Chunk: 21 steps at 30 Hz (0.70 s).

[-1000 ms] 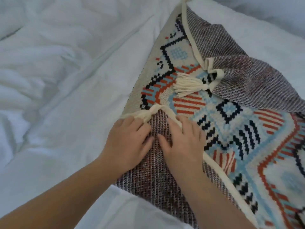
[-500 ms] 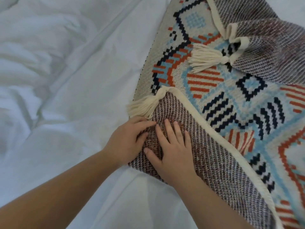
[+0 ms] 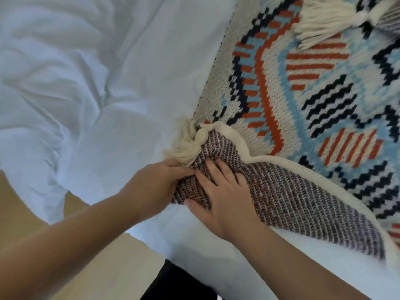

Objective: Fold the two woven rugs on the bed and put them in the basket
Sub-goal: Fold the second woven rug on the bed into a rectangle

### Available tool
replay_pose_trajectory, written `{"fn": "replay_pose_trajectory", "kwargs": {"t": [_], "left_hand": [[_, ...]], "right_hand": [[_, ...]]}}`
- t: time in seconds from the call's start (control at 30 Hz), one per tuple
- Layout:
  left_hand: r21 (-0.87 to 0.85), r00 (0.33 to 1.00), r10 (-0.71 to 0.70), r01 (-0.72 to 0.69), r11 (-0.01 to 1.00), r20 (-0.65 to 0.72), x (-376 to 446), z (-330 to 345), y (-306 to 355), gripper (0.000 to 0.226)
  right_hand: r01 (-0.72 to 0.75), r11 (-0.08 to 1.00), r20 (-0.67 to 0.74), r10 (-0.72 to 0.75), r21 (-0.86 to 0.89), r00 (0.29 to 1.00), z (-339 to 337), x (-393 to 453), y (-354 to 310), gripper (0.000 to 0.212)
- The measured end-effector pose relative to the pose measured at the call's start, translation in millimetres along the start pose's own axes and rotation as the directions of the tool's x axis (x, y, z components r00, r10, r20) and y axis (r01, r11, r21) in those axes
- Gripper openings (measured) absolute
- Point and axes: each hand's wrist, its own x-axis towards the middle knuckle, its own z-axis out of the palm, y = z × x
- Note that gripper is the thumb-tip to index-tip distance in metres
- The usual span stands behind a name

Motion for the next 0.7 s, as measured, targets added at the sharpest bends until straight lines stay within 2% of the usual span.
{"fn": "replay_pose_trajectory", "kwargs": {"t": [0.1,0.17,0.23,0.27,0.37,0.47,0.57,0.63,0.67,0.7], "left_hand": [[0.072,0.988,-0.069,0.059,0.996,0.140,-61.4,9.8,-11.2,0.061],[0.142,0.974,-0.113,0.086,0.986,0.196,-105.5,24.8,-23.9,0.069],[0.122,0.940,-0.204,0.176,0.977,0.273,-135.7,29.5,-28.0,0.053],[0.111,0.941,-0.208,0.184,0.977,0.267,-139.7,29.6,-26.5,0.047],[0.205,0.980,-0.175,0.152,0.967,0.097,-119.7,19.3,-18.1,0.048],[0.315,0.994,-0.045,0.074,0.946,-0.097,-76.0,5.7,-12.5,0.058],[0.374,0.992,-0.024,0.068,0.925,-0.121,-42.7,6.6,-17.0,0.071],[0.338,0.993,0.017,0.023,0.941,-0.114,-28.6,6.3,-19.0,0.051],[0.322,0.990,0.048,-0.003,0.947,-0.131,-22.8,4.2,-22.7,0.040],[0.292,0.988,0.050,-0.006,0.956,-0.146,-19.9,0.5,-25.8,0.039]], "right_hand": [[0.040,0.985,0.164,-0.068,0.166,0.984,16.5,-29.9,-34.0,0.067],[0.025,0.947,0.363,-0.147,0.319,0.920,22.7,-47.8,-57.6,0.067],[0.016,0.927,0.433,-0.190,0.375,0.881,26.3,-57.5,-74.8,0.067],[0.010,0.923,0.396,-0.175,0.384,0.902,27.4,-57.9,-76.2,0.064],[-0.039,0.910,0.184,-0.041,0.413,0.982,31.1,-48.6,-73.9,0.051],[-0.073,0.947,-0.051,0.093,0.314,0.994,29.9,-29.7,-58.4,0.050],[-0.170,0.965,-0.059,0.185,0.198,0.981,25.7,-15.9,-51.9,0.053],[-0.145,0.984,-0.082,0.154,0.102,0.985,22.2,-10.9,-54.9,0.035],[-0.109,0.992,-0.069,0.114,0.067,0.991,20.5,-6.7,-53.0,0.024],[-0.080,0.997,-0.008,0.080,0.023,0.997,19.4,-2.6,-50.8,0.017]]}}
